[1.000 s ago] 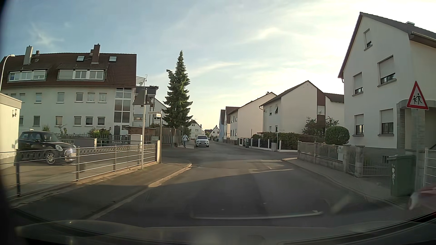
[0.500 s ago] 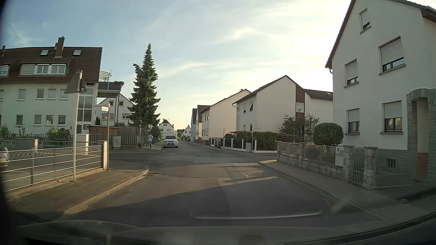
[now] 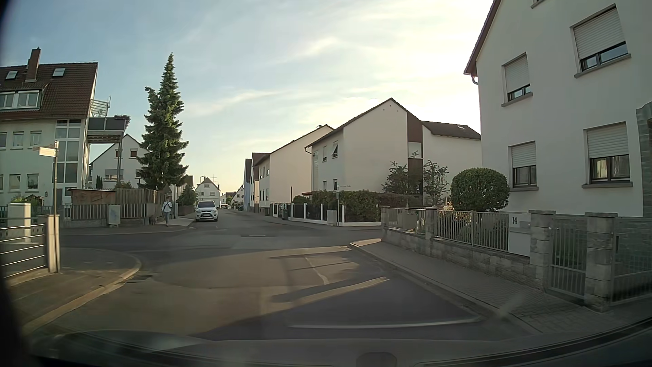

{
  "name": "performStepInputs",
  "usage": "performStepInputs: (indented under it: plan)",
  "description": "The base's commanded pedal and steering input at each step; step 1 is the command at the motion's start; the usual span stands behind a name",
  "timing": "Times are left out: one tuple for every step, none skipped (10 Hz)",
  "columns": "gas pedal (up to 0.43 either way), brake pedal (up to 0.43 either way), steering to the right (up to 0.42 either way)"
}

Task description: Follow the waypoints while adhering to traffic rules and regulations

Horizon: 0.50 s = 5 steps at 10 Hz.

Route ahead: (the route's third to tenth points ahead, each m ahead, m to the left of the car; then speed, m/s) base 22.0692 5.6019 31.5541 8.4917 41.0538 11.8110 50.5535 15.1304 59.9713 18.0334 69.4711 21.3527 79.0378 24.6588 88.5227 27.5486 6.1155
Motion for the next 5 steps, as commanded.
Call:
performStepInputs:
  plan:
    - [0.0, 0.183, 0.037]
    - [0.0, 0.183, 0.018]
    - [0.0, 0.183, -0.008]
    - [0.0, 0.195, -0.031]
    - [0.0, 0.201, -0.053]
